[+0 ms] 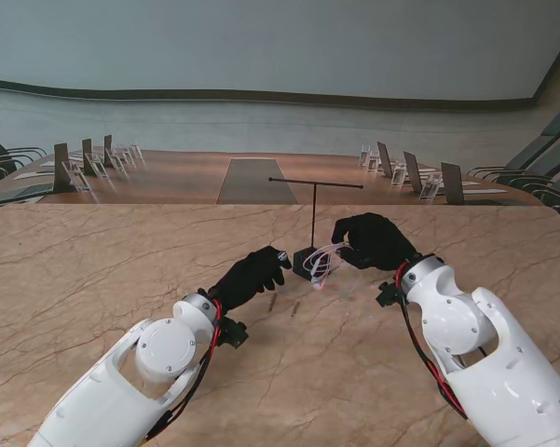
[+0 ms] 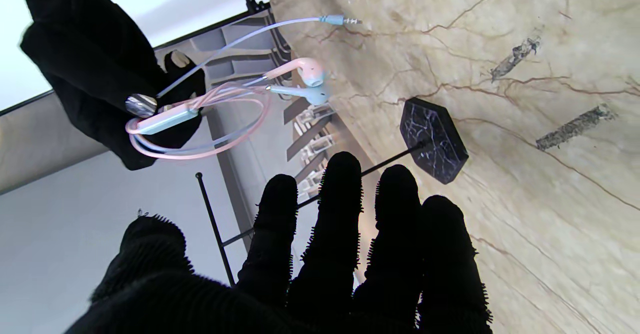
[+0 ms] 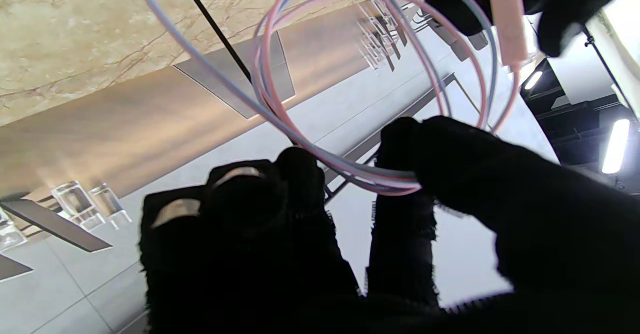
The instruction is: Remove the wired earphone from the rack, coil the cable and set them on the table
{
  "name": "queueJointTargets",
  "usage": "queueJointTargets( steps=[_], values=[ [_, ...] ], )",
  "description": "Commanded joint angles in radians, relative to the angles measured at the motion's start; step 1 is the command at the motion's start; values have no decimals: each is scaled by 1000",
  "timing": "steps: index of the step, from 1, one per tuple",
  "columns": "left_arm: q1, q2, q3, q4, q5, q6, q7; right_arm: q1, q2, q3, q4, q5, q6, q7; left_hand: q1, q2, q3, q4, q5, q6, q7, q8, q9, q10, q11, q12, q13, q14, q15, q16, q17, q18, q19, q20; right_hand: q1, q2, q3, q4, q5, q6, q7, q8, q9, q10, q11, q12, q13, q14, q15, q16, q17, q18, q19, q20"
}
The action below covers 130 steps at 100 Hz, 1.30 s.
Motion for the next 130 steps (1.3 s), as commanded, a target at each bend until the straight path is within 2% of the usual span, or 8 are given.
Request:
queueJointTargets(
  steps=[1, 15, 36, 57, 81, 96, 111, 130],
  values=[
    [2, -3, 10, 9, 10, -8, 8, -16, 2, 5, -31, -1, -17, 1, 56, 26, -11, 17, -61, -48, -27, -14, -38, -42, 10, 18, -36, -9, 5, 16, 25, -78, 77, 71, 75, -23, 131, -12, 85, -107, 70, 14, -19, 65, 43, 23, -19, 75, 7, 28, -12, -124, 20, 20],
    [-8, -5, 29, 27, 25, -21, 16, -38, 8, 26, -80, 2, -43, 29, 149, 13, -9, 14, -122, -77, -31, -21, -92, -77, 16, 27, -72, -65, -13, 20, -12, -142, 46, 78, 78, -27, 131, 2, 92, -96, 74, 8, -34, 67, 37, 25, -37, 78, -5, 34, -38, -121, 6, 34],
    [-31, -8, 66, 58, 50, -39, 23, -54, 13, 47, -132, 24, -87, 54, 274, -41, -17, 0, -188, -92, 9, -46, -111, -112, 52, 51, -61, -110, 4, 46, -7, -161, 41, 45, 82, -40, 131, 35, 104, -78, 82, -1, -33, 71, 33, 22, -42, 82, -12, 45, -49, -121, -6, 57],
    [-62, -9, 110, 80, 52, -33, 1, -45, 18, 44, -153, 62, -100, 88, 298, -42, -17, -1, -223, -104, -20, -79, -136, -137, 91, 102, -61, -136, 63, 110, -8, -181, 56, 51, 81, -43, 131, 59, 107, -63, 90, -6, -26, 73, 35, 15, -39, 87, -13, 51, -49, -112, -8, 74],
    [-95, -17, 153, 102, 67, -38, 6, -18, 27, 28, -157, 103, -111, 142, 334, -51, -18, -1, -219, -129, -97, -129, -166, -162, 86, 104, -78, -163, 53, 116, -22, -204, 39, 45, 75, -32, 131, 69, 99, -58, 99, -3, -29, 73, 35, 12, -40, 87, -14, 52, -50, -110, -13, 84],
    [-110, -21, 172, 115, 78, -48, 16, 2, 28, 7, -152, 125, -118, 155, 333, -62, -23, -1, -213, -159, -142, -148, -181, -171, 83, 97, -86, -176, 44, 113, -43, -205, 14, 18, 76, -36, 131, 74, 103, -54, 101, -8, -24, 76, 34, 10, -39, 92, -14, 53, -49, -105, -14, 90],
    [-116, -24, 183, 120, 84, -55, 21, 26, 30, -19, -140, 146, -116, 172, 346, -82, -18, -1, -209, -181, -155, -136, -203, -175, 49, 65, -107, -184, -3, 83, -76, -204, -32, -43, 76, -36, 131, 76, 100, -50, 103, -6, -23, 76, 35, 10, -37, 90, -13, 53, -48, -107, -15, 93],
    [-115, -20, 183, 120, 92, -60, 16, 38, 30, -42, -125, 158, -107, 181, 274, -73, -22, 7, -203, -189, -180, -138, -222, -176, 26, 42, -122, -191, -24, 68, -88, -204, -59, -69, 75, -33, 131, 75, 98, -49, 105, -7, -22, 77, 34, 10, -36, 92, -13, 54, -46, -106, -14, 95]
  ],
)
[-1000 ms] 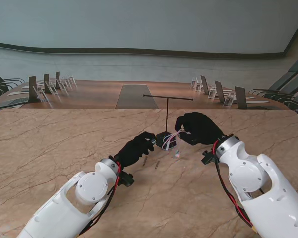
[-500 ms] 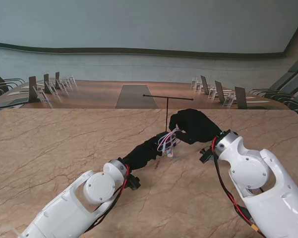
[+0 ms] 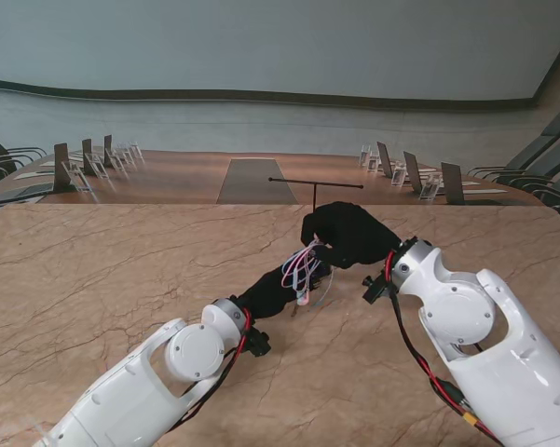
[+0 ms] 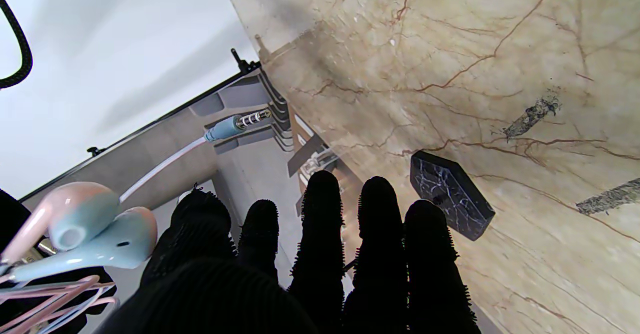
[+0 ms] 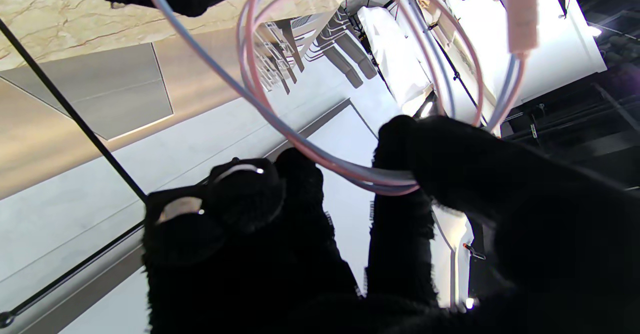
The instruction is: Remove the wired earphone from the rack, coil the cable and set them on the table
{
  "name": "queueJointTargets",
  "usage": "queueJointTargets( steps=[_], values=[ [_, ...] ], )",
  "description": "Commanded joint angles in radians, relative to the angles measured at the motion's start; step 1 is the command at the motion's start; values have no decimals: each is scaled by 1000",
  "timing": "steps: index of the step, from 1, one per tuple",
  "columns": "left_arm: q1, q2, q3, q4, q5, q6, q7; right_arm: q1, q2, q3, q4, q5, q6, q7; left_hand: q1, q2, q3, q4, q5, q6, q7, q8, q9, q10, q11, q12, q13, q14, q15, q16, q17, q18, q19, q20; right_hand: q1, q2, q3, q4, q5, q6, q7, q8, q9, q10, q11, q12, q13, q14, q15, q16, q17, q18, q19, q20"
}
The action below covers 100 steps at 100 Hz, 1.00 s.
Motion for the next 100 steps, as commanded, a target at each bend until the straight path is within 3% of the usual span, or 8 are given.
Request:
queueJointTargets(
  steps=[1, 28, 60, 100],
  values=[
    [6, -3, 0, -1, 4, -4, -4, -1, -4, -9, 5, 1, 4, 4, -22, -10, -18, 7, -16, -40, -38, 0, -23, -33, -15, -10, -18, -31, -8, -18, -21, -42, -16, -19, 66, -20, 131, 52, 88, -65, 109, 10, 0, 66, 37, 1, -9, 81, 10, 18, -11, -105, 11, 26],
    [24, 6, -10, -21, 22, -8, -13, 15, -7, -35, 40, 7, 19, 2, -97, 28, -18, 7, -11, -47, -92, -14, -58, -34, -85, -75, -48, -49, -102, -85, -66, -37, -152, -89, 67, -24, 131, 56, 88, -63, 113, 7, 0, 67, 37, 0, -9, 81, 10, 18, -11, -105, 10, 28],
    [32, 15, -10, -36, 38, -10, -27, 44, -10, -64, 85, 20, 22, -4, -135, 9, -17, 7, -10, -49, -134, -27, -72, -43, -108, -102, -59, -60, -134, -111, -81, -39, -204, -111, 67, -25, 131, 58, 88, -63, 115, 6, 0, 68, 38, -1, -8, 82, 10, 18, -11, -105, 10, 29],
    [8, 2, 15, -14, 33, 1, -11, 39, -10, -84, 76, 63, 39, 16, -173, -51, -15, 13, -6, 23, -184, -51, -88, -49, -104, -114, -62, -70, -150, -127, -81, -40, -248, -127, 90, -31, 131, 39, 82, -33, 126, 0, -5, 83, 37, -4, -17, 94, 5, 18, -24, -90, 3, 33]
  ],
)
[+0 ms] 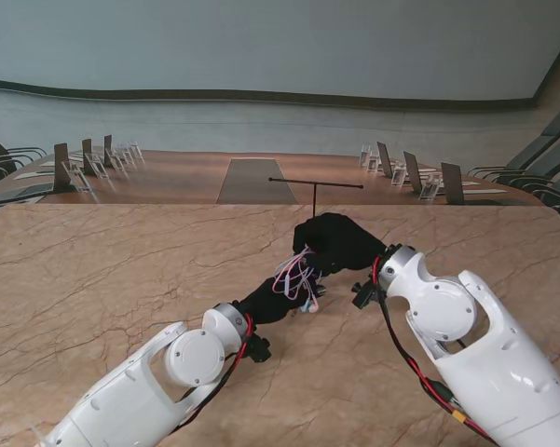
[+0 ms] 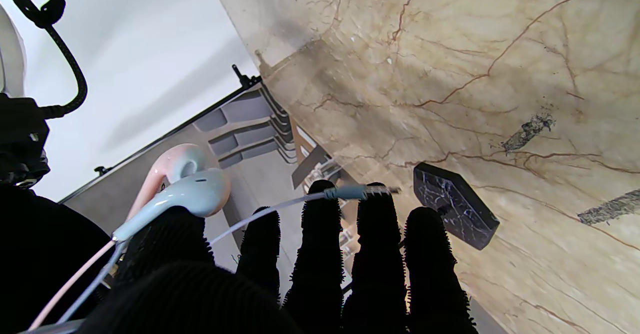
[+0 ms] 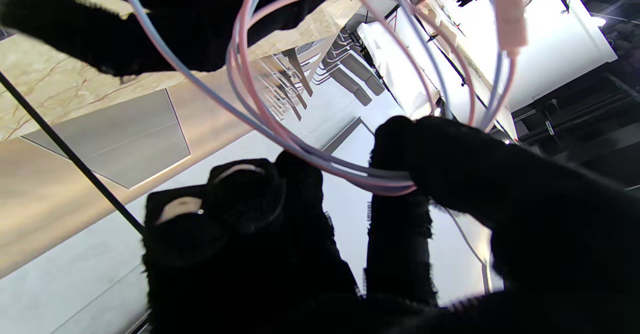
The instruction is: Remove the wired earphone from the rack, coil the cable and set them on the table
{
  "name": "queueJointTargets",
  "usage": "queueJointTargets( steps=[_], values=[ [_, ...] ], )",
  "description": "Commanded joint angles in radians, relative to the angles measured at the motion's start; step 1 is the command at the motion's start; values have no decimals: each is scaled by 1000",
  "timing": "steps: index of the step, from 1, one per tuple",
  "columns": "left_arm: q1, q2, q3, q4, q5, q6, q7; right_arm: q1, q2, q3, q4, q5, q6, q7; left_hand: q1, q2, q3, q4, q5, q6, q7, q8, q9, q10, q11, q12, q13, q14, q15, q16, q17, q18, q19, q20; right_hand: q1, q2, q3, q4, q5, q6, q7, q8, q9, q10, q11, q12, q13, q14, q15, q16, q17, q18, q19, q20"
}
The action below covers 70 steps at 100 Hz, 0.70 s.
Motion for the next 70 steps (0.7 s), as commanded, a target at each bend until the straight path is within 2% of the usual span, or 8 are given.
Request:
queueJointTargets(
  steps=[1, 16, 31, 36, 49, 53, 63, 70],
  values=[
    [-2, -10, 2, 6, -6, 8, 1, -12, -4, -6, -17, 8, 4, 7, -23, -29, -14, 13, -6, 1, -30, -11, -24, -36, -16, -5, -13, -36, -8, -7, -9, -33, -8, -7, 78, -31, 131, 38, 81, -59, 120, -1, -4, 82, 37, -3, -17, 93, 6, 18, -22, -90, 3, 30],
    [-8, -15, 4, 14, -12, 1, 9, -16, -3, -16, -22, 26, 17, 19, -16, -19, -3, 14, -3, -20, -29, -13, -21, -37, -20, -12, -12, -35, -15, -13, -11, -30, -13, -8, 91, -35, 131, 24, 80, -43, 127, -6, -10, 89, 33, -5, -25, 100, 0, 19, -33, -80, -4, 34],
    [-13, -20, 6, 16, -12, -3, 23, -17, -4, -28, -22, 52, 34, 28, 45, -7, -1, 12, -7, -65, 54, 30, 0, -32, -9, -14, 3, -25, -5, -14, -8, -20, -17, -8, 112, -43, 131, 3, 76, -16, 137, -13, -14, 103, 31, -7, -35, 113, -7, 21, -49, -63, -15, 44],
    [-17, -23, 6, 20, -13, -6, 30, -18, -3, -30, -23, 55, 35, 32, 79, -9, 0, 12, -10, -94, 92, 50, 4, -31, -5, -12, 5, -25, 1, -12, -6, -19, -18, -9, 113, -44, 131, 3, 77, -16, 138, -14, -14, 103, 31, -7, -35, 114, -7, 21, -49, -61, -16, 45],
    [-26, -32, 11, 34, -9, -18, 57, -26, -1, -31, -26, 58, 37, 39, 260, -65, -12, -2, 1, -168, 267, 98, 35, -28, 30, 11, 29, -16, 36, 4, 2, -3, -3, -10, 116, -46, 131, 3, 77, -13, 140, -16, -15, 101, 31, -7, -38, 113, -9, 22, -52, -61, -18, 48],
    [-28, -35, 13, 38, -8, -21, 63, -28, 0, -30, -26, 61, 34, 43, 317, -59, -9, -4, 30, -190, 324, 121, 48, -27, 39, 18, 38, -11, 47, 9, 5, 0, 3, -11, 118, -45, 131, 2, 76, -12, 140, -17, -19, 102, 28, -9, -43, 114, -12, 22, -59, -60, -22, 49],
    [-32, -39, 15, 44, -13, -16, 69, -31, 1, -26, -26, 66, 29, 50, 377, -36, -17, 0, 99, -209, 439, 211, 66, -18, 31, 139, 38, -5, 60, 17, 2, 1, 9, -17, 120, -44, 131, -6, 75, -9, 142, -17, -23, 103, 25, -9, -49, 117, -16, 23, -69, -58, -27, 53],
    [-33, -39, 16, 45, -10, -8, 70, -33, 3, -21, -25, 62, 15, 50, 382, -42, -16, 1, 117, -221, 468, 249, 51, -20, 26, 163, 21, -14, 58, 17, -6, -7, 2, -22, 117, -44, 131, -5, 75, -18, 141, -18, -25, 99, 25, -9, -51, 116, -18, 23, -71, -59, -30, 55]
  ],
)
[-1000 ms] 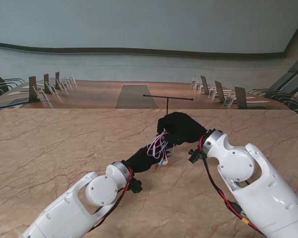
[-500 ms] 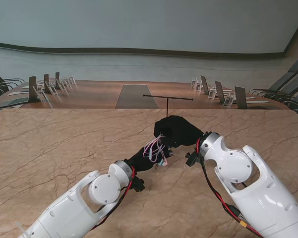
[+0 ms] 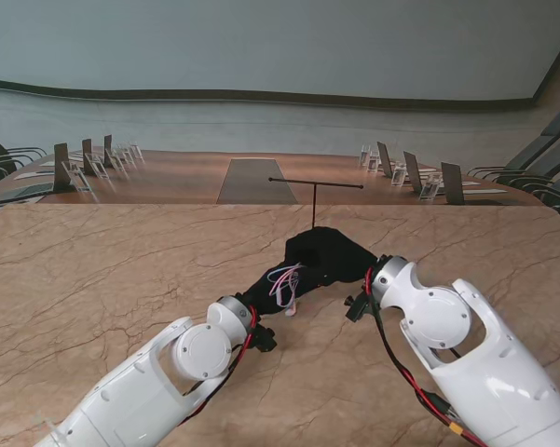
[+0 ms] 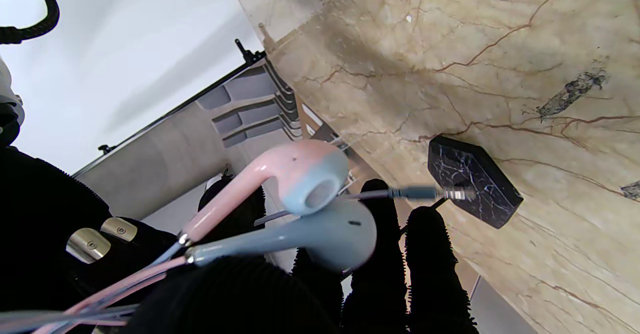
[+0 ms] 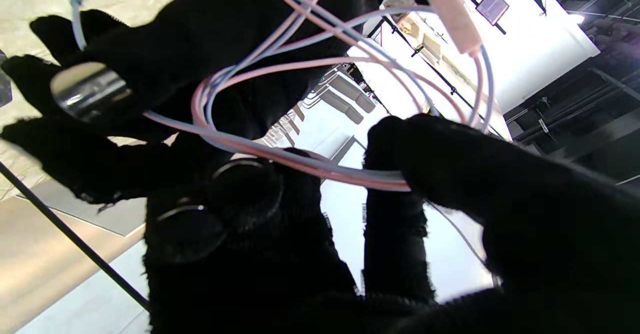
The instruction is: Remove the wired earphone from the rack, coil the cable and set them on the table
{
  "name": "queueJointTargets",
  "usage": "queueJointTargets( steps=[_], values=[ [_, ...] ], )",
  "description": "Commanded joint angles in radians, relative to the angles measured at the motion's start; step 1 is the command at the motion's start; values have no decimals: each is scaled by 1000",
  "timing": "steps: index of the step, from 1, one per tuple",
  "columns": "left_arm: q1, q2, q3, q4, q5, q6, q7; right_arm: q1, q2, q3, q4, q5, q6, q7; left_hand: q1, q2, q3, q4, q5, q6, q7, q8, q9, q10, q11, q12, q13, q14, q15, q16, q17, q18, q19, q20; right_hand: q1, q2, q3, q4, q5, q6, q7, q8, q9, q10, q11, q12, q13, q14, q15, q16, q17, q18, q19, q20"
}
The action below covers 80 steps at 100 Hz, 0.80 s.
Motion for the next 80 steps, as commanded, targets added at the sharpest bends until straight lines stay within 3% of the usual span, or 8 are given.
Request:
queueJointTargets(
  steps=[1, 17, 26, 43, 46, 51, 64, 80],
  values=[
    [1, -9, 1, 1, 2, 9, 3, -8, 1, 3, -4, -3, -19, 0, 78, -4, -17, 1, 27, -46, 60, 44, 5, -19, 3, 38, -3, -14, 17, 17, -11, -14, 16, -14, 77, -23, 131, -2, 75, -70, 127, 9, -10, 82, 30, 1, -29, 98, 6, 12, -37, -69, -11, 31],
    [0, -8, -1, 0, 30, 26, 14, -14, 7, 22, -11, -9, -49, 13, 70, -27, -15, -1, 94, -67, 17, 134, -129, -67, 1, 166, -141, -96, 13, 64, -26, -73, -157, -77, 70, -20, 131, 5, 78, -83, 119, 11, -38, 74, 21, 0, -56, 86, -11, 12, -70, -89, -29, 38],
    [-1, -9, -3, 2, 43, 34, 25, -19, 10, 33, -16, -17, -65, 19, 74, -42, -13, -1, 122, -77, -6, 149, -176, -91, 44, 252, -208, -134, 51, 128, -28, -113, -316, -44, 68, -20, 131, 4, 81, -86, 113, 10, -65, 70, 14, 6, -81, 80, -25, 15, -99, -105, -43, 44],
    [-11, -13, 2, 12, 73, 40, 47, -20, 18, 47, -17, -6, -85, 50, 92, -67, -10, 0, 188, -59, -58, 147, -181, -111, 186, 411, -244, -185, 142, 264, -44, -179, -475, 157, 89, -30, 131, -13, 85, -77, 105, 2, -195, 62, -25, 51, -200, 57, -94, 45, -235, -168, -108, 82],
    [-13, -12, 3, 14, 78, 40, 46, -20, 20, 49, -16, -5, -90, 54, 92, -67, -10, 1, 194, -57, -70, 138, -167, -143, 222, 434, -246, -194, 176, 290, -46, -183, -467, 185, 91, -31, 130, -17, 86, -75, 105, 0, -222, 57, -32, 62, -224, 49, -108, 52, -261, -184, -119, 92],
    [-17, -15, 6, 21, 87, 39, 58, -21, 22, 52, -15, -5, -94, 61, 104, -79, -8, 1, 219, -37, -84, 124, -130, -118, 291, 458, -227, -188, 252, 330, -44, -172, -418, 255, 95, -31, 131, -20, 85, -73, 104, -3, -258, 49, -41, 74, -258, 41, -125, 59, -296, -201, -134, 102],
    [-24, -11, 7, 20, 89, 52, 41, -21, 24, 60, -13, -2, -106, 69, 113, -71, -7, 4, 223, -10, -101, 107, -52, -106, 367, 466, -156, -156, 298, 375, -32, -149, -336, 295, 109, -36, 131, -36, 86, -66, 103, -12, -356, 33, -60, 115, -347, 19, -163, 98, -375, -244, -170, 132],
    [-27, -15, 4, 23, 74, 58, 42, -16, 31, 73, -7, -16, -133, 85, 120, -61, -8, 6, 204, 6, -84, 115, 12, -83, 390, 462, -104, -116, 312, 414, -34, -133, -347, 226, 110, -31, 130, -54, 92, -84, 83, -27, -467, 0, -81, 158, -448, -12, -205, 162, -451, -305, -196, 163]
  ],
)
